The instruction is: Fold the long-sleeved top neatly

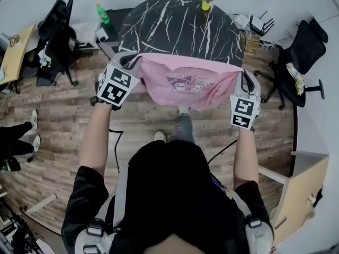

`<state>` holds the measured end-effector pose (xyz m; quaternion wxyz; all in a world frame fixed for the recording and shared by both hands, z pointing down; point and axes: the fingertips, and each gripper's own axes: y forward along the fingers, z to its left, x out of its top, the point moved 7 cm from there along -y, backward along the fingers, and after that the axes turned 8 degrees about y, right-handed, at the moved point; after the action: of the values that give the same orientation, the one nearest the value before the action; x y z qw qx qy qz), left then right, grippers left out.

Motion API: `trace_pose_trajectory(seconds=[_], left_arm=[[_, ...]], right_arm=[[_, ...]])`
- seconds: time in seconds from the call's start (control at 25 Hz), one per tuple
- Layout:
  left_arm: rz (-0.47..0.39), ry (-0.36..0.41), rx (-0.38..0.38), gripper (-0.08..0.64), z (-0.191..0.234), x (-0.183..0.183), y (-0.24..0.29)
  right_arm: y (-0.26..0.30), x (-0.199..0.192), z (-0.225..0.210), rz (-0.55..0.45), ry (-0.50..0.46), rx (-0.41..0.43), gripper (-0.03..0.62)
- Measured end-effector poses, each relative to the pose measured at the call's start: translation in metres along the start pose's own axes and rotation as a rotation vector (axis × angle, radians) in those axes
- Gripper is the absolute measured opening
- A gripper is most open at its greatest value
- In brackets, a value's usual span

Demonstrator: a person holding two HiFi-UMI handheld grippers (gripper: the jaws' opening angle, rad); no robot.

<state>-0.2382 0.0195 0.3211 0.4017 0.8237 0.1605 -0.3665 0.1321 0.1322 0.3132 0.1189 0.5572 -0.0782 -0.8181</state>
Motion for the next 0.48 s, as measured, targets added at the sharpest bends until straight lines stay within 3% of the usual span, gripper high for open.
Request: trace_pose_trajectory(seconds=[0.48], left_arm=[[0.074,-0.073,0.018,0.029,0.056,-0.006,0.109]], right_arm=[[0.145,-0.009,-0.019,0.06,-0.003,0.083,0.017]])
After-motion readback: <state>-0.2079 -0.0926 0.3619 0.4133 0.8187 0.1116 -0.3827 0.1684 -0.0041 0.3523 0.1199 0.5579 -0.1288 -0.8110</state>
